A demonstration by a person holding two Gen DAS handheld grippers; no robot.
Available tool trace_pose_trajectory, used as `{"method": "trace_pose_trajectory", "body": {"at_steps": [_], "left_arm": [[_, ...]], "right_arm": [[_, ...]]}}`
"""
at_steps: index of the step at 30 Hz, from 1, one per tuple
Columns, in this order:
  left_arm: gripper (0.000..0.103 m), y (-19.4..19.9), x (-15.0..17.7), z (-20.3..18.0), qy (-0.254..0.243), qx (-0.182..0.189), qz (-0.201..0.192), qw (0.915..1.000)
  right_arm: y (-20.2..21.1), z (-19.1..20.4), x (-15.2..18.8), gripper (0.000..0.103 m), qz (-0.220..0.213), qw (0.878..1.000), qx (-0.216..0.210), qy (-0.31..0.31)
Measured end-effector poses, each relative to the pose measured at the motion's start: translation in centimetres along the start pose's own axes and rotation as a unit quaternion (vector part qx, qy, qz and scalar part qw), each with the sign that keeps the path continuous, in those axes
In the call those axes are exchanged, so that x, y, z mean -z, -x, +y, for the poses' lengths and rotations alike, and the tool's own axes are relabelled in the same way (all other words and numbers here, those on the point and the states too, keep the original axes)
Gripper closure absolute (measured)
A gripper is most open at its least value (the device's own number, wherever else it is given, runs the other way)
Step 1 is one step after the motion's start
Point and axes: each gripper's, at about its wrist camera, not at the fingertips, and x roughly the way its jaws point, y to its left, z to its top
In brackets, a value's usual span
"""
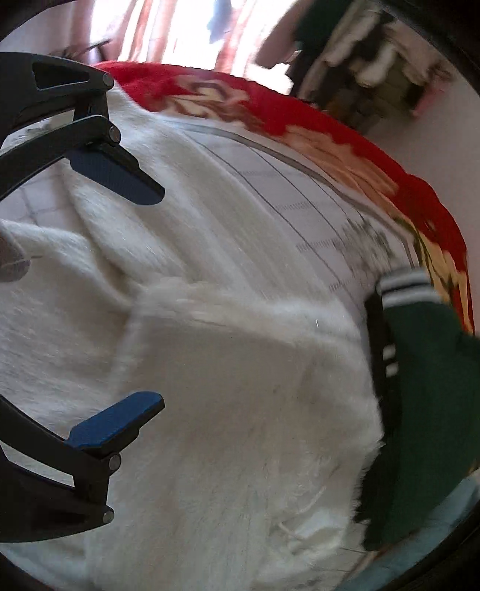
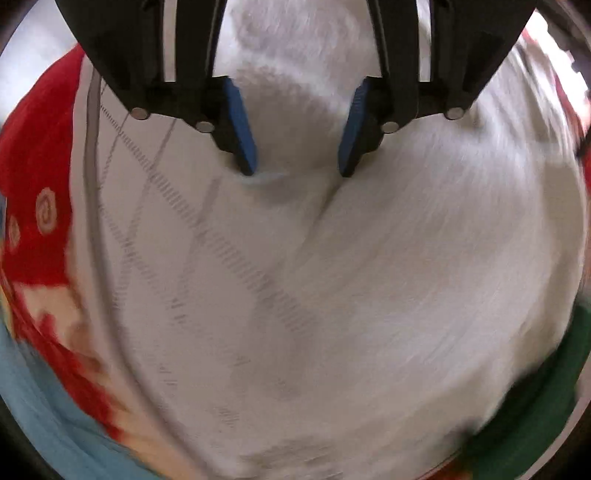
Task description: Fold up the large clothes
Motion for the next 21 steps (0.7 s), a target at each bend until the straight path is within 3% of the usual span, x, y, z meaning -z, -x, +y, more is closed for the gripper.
{"method": "trace_pose_trajectory", "body": {"at_steps": [3,6,10,12,14,16,18,21], "left_arm": [[0.000,-2.4,-0.7,-1.9,-0.016,-0.005,0.023,0.9996],[0.000,-3.9,-0.6,-2.3,-0.023,-0.009,0.046,0.9986],[0.000,-4.0,-0.2,-1.9,-0.018,-0.009,0.047,0.9987],[0.000,-4.2,-0.1,-1.9,-0.014,-0.008,0.049,0.9987],[0.000,-4.4,-0.1,-1.8,-0.009,-0.003,0.051,0.9986],[0.000,-4.8,-0.3,-1.8,-0.005,0.007,0.056,0.9984],[0.000,-5.0,-0.2,-1.5,0.003,0.016,0.059,0.9981],[0.000,-4.0,0.0,0.0,0.035,0.038,0.064,0.9966]], "right_arm": [[-1.0,-4.3,-0.4,0.064,-0.024,0.996,0.028,-0.078],[-2.2,-6.9,0.8,0.061,0.008,0.990,-0.030,-0.137],[1.1,-5.4,3.8,0.059,-0.031,0.995,-0.065,-0.075],[0.1,-3.7,5.1,0.059,0.002,0.997,-0.067,-0.022],[-2.2,-1.8,5.1,0.059,0.015,1.000,-0.015,0.015],[-3.6,-2.8,5.2,0.052,-0.001,0.999,0.036,0.003],[-3.9,-3.6,5.6,0.052,0.011,0.999,0.026,-0.036],[-2.3,-3.3,6.8,0.052,0.008,0.998,0.066,0.001]]}}
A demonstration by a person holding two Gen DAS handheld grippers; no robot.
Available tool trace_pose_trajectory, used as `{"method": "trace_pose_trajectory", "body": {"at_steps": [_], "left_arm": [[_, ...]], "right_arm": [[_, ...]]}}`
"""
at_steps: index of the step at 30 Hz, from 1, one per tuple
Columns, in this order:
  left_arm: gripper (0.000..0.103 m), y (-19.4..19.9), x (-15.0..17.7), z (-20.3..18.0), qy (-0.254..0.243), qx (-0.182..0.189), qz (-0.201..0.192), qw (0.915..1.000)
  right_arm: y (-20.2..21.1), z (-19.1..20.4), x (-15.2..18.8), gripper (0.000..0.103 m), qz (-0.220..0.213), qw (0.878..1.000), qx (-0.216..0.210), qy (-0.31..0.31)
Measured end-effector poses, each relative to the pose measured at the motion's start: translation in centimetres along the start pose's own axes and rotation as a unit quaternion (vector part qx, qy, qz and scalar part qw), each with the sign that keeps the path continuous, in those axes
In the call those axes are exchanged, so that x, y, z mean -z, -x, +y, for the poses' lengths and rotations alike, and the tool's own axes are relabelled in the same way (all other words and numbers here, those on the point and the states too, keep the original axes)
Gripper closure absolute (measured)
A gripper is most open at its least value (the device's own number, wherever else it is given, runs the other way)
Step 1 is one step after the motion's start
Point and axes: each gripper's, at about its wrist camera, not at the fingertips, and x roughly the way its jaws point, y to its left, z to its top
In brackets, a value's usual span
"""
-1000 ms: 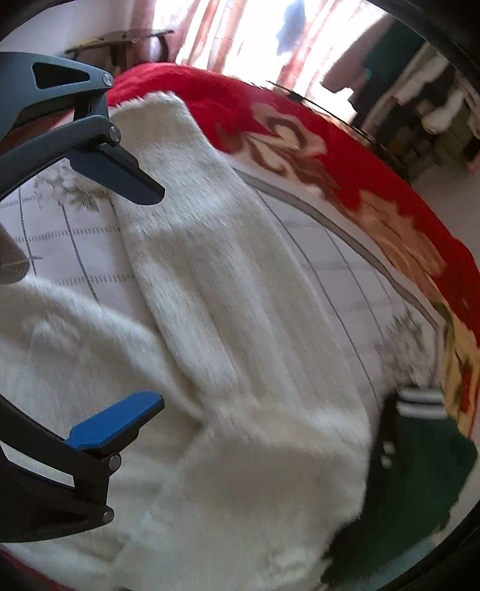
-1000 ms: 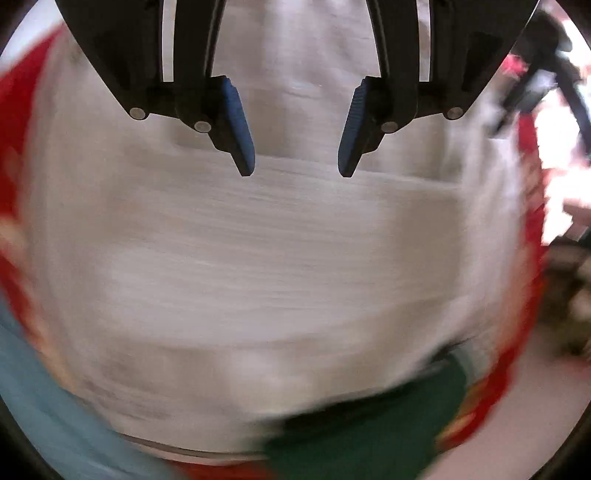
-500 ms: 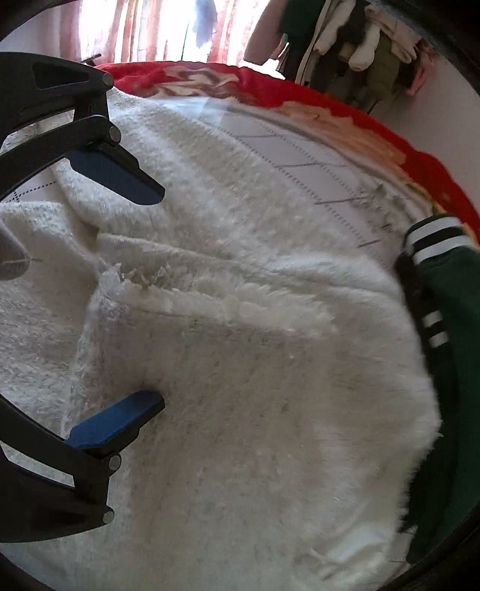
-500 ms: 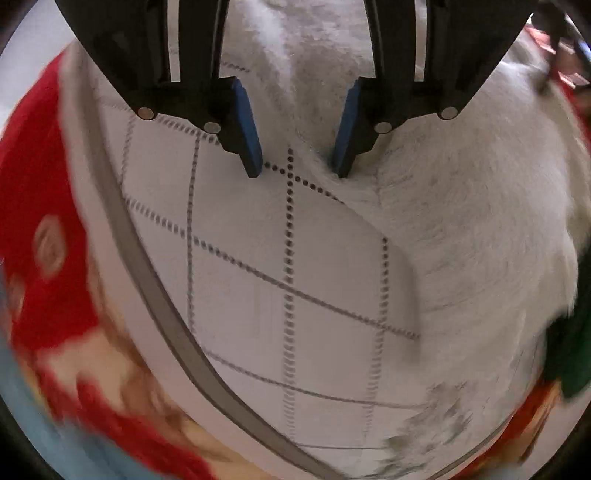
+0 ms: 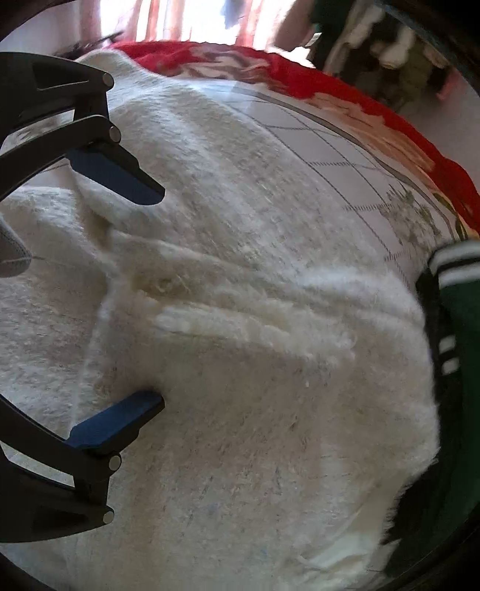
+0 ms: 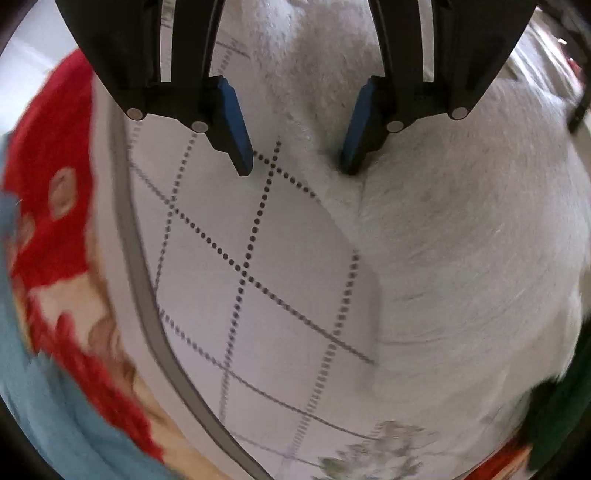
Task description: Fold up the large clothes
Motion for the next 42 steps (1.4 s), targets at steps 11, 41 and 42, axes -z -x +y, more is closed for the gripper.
{"method": "trace_pose_trajectory", "body": {"at_steps": [11,41,42], "left_arm": [[0.000,2.2,11.8,19.2,0.264,0.086,0.103,0.9552],[0.094,5.1,5.6,27.4,0.279,-0.042,-0.117,0.9522],[0.094,6.3,4.6,25.8,0.246,-0.045,-0.132,0.9594]], "right_arm": [[9.4,10.4,9.4,0.041,-0.022,0.996,-0.075,0.033],[10.7,32.8,20.0,0.025,-0.133,0.980,0.056,0.137],[10.9,32.6,19.7,0.025,-0.133,0.981,0.049,0.132]]}}
